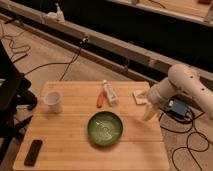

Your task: Drag the ceramic bowl in a circle

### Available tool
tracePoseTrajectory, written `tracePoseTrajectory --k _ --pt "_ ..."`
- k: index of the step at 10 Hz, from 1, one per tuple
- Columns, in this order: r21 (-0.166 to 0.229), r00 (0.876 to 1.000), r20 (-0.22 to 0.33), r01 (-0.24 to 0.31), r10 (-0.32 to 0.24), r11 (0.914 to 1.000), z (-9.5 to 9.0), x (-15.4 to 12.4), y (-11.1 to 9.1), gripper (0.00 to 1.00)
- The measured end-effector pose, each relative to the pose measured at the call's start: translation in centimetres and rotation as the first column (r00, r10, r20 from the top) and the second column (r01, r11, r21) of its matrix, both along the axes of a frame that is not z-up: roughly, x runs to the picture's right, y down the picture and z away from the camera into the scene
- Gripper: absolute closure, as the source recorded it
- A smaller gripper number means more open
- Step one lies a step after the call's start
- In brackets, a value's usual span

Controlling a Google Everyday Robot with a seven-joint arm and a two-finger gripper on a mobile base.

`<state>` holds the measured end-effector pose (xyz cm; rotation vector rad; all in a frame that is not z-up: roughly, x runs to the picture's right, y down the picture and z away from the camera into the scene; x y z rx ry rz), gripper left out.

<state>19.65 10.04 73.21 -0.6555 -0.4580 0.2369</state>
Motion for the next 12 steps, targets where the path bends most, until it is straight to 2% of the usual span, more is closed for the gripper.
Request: tracePoseTrajectory --k 2,4,7,9,11,12 --pt "0.026 1.0 -0.016 0.005 -0.005 0.9997 0.9 -1.4 -0.2 0.2" --pt "0.015 1.0 -0.007 0.014 -0.014 0.9998 2.3 -3.9 1.0 0.2" --pt "-0.05 0.998 0.058 0.013 -0.01 0.9986 4.6 -8.8 3.5 0.2" --pt "-0.079 0.994 0.109 0.002 0.006 0.9969 6.1 -11.6 4.5 0.2" --pt "-0.069 0.983 0.182 0.016 -0.003 0.9975 6.3 -13.4 4.7 0.2" --pt "-0.068 0.982 0.187 0.018 -0.005 0.9975 6.3 -13.5 4.7 0.2"
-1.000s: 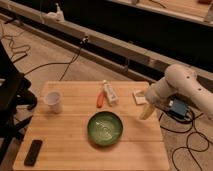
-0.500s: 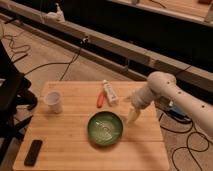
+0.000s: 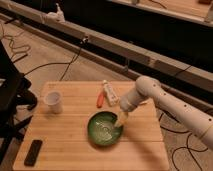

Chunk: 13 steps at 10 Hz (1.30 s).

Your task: Drag the ceramic bowl in a circle

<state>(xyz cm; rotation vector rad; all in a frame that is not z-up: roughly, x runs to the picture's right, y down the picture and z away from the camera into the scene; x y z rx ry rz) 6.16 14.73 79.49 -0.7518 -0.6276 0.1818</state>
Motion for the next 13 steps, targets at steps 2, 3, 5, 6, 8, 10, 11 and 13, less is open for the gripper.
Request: tracePoseTrajectory --k 2,3,5,6,8,10,11,13 --pt "-0.001 1.0 0.001 0.001 -0.001 1.0 0.0 0.0 0.0 0.2" --pt "-0.001 1.0 0.001 0.001 -0.001 1.0 0.0 0.0 0.0 0.2" --pt "-0.011 1.0 0.008 -0.006 0.006 0.9999 0.7 -0.1 0.4 0.2" --pt "-0.018 1.0 0.015 -0.006 0.006 0.9998 1.2 -0.4 0.8 0.2" --pt "-0.035 0.999 0.033 0.011 -0.01 0.9993 2.3 -1.5 1.8 0.2" --pt "-0.05 0.999 0.042 0.021 -0.019 0.9985 3.6 -2.1 2.6 0.2" --pt "-0.057 0.999 0.043 0.021 -0.018 0.9982 4.4 -2.3 3.0 0.2" --pt "-0.068 0.999 0.045 0.006 -0.003 0.9977 6.0 -2.4 3.3 0.21"
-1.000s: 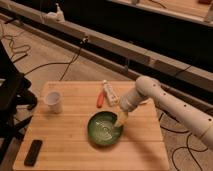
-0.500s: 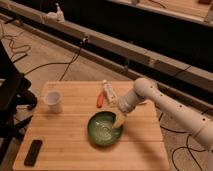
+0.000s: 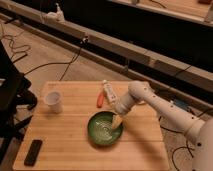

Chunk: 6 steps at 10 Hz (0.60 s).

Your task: Drag the ceramic bowl in a circle

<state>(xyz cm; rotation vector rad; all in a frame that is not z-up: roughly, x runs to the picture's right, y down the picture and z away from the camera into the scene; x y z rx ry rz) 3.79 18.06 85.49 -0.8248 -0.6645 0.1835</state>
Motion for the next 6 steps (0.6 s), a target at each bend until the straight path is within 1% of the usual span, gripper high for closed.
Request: tracePoseTrajectory --k 1,3,4,6 --pt "-0.004 1.0 -0.004 -0.004 0.004 1.0 0.69 0.13 0.21 0.27" --pt "0.007 1.0 -0.011 -0.02 0.02 0.9998 1.49 0.35 0.07 0.47" --pt "0.015 1.0 -0.011 -0.025 0.025 0.9996 1.57 0.38 -0.04 0.55" --pt "0.039 0.999 -0.011 -0.034 0.034 0.9987 1.19 0.68 -0.35 0.8"
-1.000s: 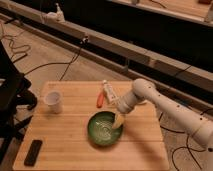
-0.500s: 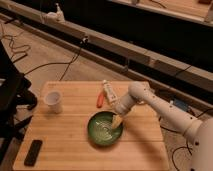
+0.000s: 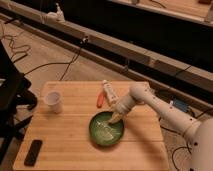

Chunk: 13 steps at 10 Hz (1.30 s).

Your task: Drag the ceramic bowl in a circle

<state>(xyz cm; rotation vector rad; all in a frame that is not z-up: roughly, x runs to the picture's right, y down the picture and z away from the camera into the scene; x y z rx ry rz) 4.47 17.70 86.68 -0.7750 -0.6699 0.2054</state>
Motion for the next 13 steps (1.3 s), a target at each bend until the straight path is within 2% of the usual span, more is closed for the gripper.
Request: tracePoseTrajectory --k 1,2,3,6,8,10,13 --pt "0.005 1.0 0.0 -0.004 0.004 1.0 -0.2 0.1 0.0 0.86" --pt "0.015 1.0 0.002 -0.01 0.01 0.9998 -0.8 0.2 0.1 0.96" --pt "0.022 1.0 0.002 -0.011 0.011 0.9997 -1.4 0.4 0.2 1.0" --pt "0.032 1.0 -0.019 0.009 -0.008 0.9994 -3.3 1.6 1.4 1.0" --pt "0.032 0.999 -0.049 0.005 -0.003 0.9995 -3.9 2.9 1.4 1.0" --pt "0.032 0.995 -0.101 -0.003 0.006 0.9995 -3.8 5.0 0.5 1.0" --pt "0.04 0.993 -0.115 0.025 -0.02 0.9989 -3.0 4.3 -1.8 1.0"
